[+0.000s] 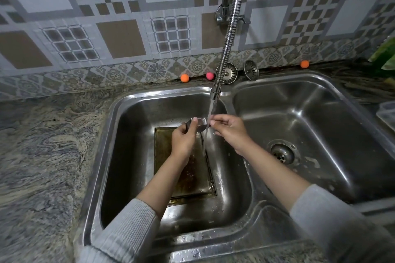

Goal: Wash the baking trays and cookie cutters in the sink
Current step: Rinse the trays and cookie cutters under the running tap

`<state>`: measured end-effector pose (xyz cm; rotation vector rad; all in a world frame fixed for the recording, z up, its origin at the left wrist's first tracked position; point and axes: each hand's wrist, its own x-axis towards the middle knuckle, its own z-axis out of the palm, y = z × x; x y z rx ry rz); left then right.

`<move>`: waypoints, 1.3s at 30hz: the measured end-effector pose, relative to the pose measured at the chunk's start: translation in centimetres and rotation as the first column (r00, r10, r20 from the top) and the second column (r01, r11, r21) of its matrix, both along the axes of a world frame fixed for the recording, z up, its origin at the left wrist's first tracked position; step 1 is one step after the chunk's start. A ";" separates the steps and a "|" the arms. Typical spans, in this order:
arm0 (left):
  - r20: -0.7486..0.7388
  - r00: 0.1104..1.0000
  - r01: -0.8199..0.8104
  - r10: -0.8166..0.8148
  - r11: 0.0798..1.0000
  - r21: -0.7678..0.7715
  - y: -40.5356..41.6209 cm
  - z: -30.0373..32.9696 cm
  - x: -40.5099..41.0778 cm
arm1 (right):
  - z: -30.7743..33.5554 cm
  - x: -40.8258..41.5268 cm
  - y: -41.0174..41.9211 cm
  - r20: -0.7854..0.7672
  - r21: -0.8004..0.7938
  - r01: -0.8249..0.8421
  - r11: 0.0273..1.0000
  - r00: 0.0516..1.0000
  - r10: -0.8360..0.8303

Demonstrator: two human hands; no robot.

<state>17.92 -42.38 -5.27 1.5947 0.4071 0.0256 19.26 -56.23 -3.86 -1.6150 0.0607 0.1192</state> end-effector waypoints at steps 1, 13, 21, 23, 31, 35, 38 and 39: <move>-0.010 1.000 -0.009 0.009 1.000 -0.005 -0.1 0.1 0.1 | 0.0 0.0 0.0 0.017 -0.007 0.016 1.000 1.000 -0.016; -0.008 0.989 0.144 -0.149 0.967 -0.211 -0.9 -0.2 -0.6 | -0.4 0.0 -0.8 -0.068 0.008 0.081 0.997 0.994 -0.080; -0.055 0.976 0.192 -0.209 0.956 -0.220 -0.7 -0.5 -0.6 | -0.1 -0.5 -0.1 -0.150 0.044 0.002 0.999 0.989 0.005; -0.049 0.963 0.251 -0.265 0.948 -0.194 -0.7 -0.3 -0.8 | -0.2 -0.6 0.2 -0.131 0.047 0.010 0.999 0.991 -0.004; -0.033 0.986 0.151 -0.162 0.961 -0.230 -0.1 -0.5 -0.2 | -0.8 -0.4 -0.4 -0.116 0.107 0.133 0.985 0.986 -0.121; -0.091 0.977 0.167 -0.192 0.959 -0.227 -0.4 -0.1 -0.2 | -1.0 -0.3 -0.4 -0.137 0.142 0.167 0.976 0.979 -0.148; -0.091 0.975 0.183 -0.205 0.962 -0.205 -0.4 -0.3 -0.2 | -0.7 -0.4 -0.2 -0.137 0.140 0.162 0.977 0.980 -0.142; -0.090 0.976 0.177 -0.198 0.964 -0.199 -0.4 -0.3 -0.3 | -0.6 -0.4 -0.2 -0.135 0.130 0.154 0.979 0.981 -0.136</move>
